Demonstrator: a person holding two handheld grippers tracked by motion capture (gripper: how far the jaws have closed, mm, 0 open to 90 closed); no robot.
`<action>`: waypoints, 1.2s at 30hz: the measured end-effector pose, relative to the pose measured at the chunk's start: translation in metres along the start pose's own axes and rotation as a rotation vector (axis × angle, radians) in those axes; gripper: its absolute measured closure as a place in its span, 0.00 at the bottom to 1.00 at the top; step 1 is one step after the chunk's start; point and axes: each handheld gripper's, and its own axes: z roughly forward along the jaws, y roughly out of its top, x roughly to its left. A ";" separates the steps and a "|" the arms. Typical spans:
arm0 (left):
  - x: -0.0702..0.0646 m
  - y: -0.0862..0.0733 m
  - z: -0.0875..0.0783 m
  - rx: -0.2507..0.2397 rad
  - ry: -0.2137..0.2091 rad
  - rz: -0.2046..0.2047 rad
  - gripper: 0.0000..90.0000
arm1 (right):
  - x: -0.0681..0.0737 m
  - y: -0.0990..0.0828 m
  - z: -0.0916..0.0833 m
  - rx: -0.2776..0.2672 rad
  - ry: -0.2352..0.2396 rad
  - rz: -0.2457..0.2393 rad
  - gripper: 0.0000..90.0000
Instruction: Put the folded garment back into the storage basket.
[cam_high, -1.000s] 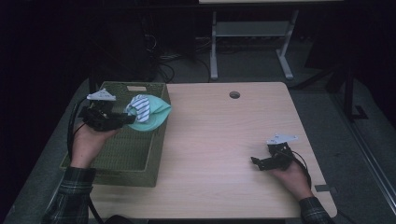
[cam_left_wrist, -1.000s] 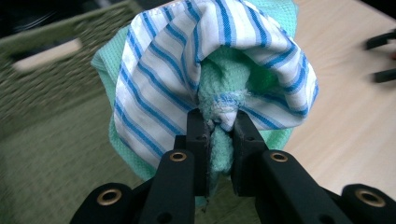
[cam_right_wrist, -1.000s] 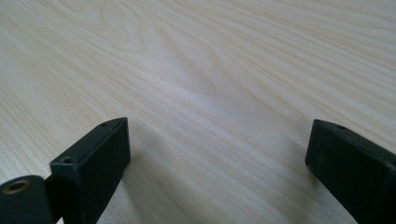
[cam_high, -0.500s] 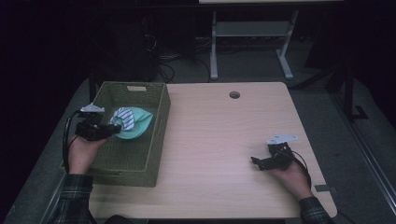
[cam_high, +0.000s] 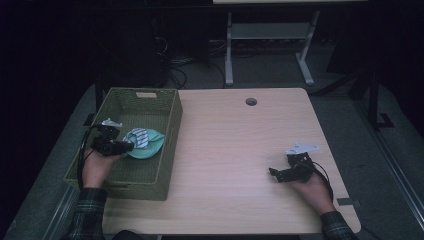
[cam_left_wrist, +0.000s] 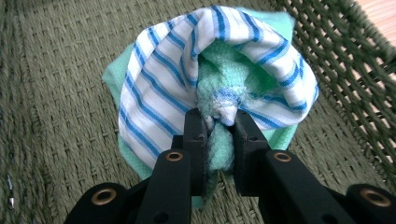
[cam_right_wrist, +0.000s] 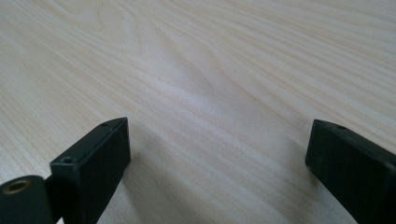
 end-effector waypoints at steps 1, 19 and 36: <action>0.001 0.000 0.001 0.001 -0.005 -0.001 0.86 | 0.000 0.000 0.000 0.000 0.000 0.000 0.07; -0.007 0.004 -0.004 -0.056 -0.064 -0.014 0.32 | 0.000 0.000 0.000 -0.001 -0.005 -0.001 0.07; -0.093 0.041 -0.025 -0.212 -0.248 0.120 0.19 | 0.000 0.001 0.001 0.001 -0.006 0.003 0.07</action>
